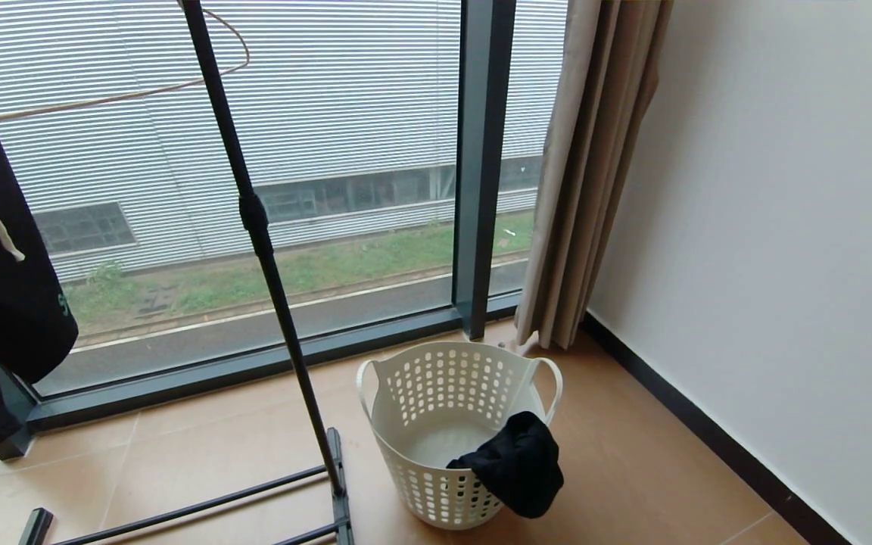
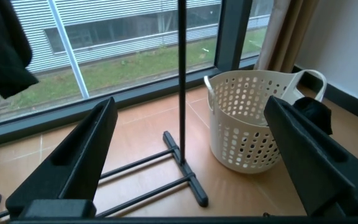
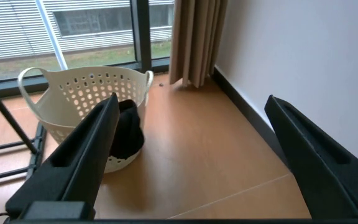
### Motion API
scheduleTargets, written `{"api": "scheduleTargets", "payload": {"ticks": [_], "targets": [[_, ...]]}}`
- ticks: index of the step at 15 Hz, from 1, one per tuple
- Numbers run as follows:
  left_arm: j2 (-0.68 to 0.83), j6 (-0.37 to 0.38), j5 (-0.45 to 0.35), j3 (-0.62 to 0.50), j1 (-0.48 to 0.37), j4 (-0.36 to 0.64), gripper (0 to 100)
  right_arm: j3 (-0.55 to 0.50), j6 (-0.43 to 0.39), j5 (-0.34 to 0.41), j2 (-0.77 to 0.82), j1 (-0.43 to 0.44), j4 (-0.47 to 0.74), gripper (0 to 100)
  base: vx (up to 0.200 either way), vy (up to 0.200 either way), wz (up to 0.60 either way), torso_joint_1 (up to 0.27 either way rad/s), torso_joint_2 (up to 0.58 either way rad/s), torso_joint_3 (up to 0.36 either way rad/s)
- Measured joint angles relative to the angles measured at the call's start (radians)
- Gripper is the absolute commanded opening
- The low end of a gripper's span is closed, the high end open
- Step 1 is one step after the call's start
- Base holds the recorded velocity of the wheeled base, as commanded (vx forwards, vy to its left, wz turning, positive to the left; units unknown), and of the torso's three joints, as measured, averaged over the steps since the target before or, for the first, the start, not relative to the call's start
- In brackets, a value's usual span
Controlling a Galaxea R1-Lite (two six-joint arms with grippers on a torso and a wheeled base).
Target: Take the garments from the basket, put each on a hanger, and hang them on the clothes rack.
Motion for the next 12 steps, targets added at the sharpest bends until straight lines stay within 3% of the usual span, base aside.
{"api": "scheduleTargets", "payload": {"ticks": [12], "targets": [[0.000, 0.000, 0.003, 0.000, 0.001, 0.000, 100, 0.000, 0.000, 0.000, 0.000, 0.000, 0.000, 100, 0.000, 0.000, 0.00, 0.000, 0.00, 0.000]]}}
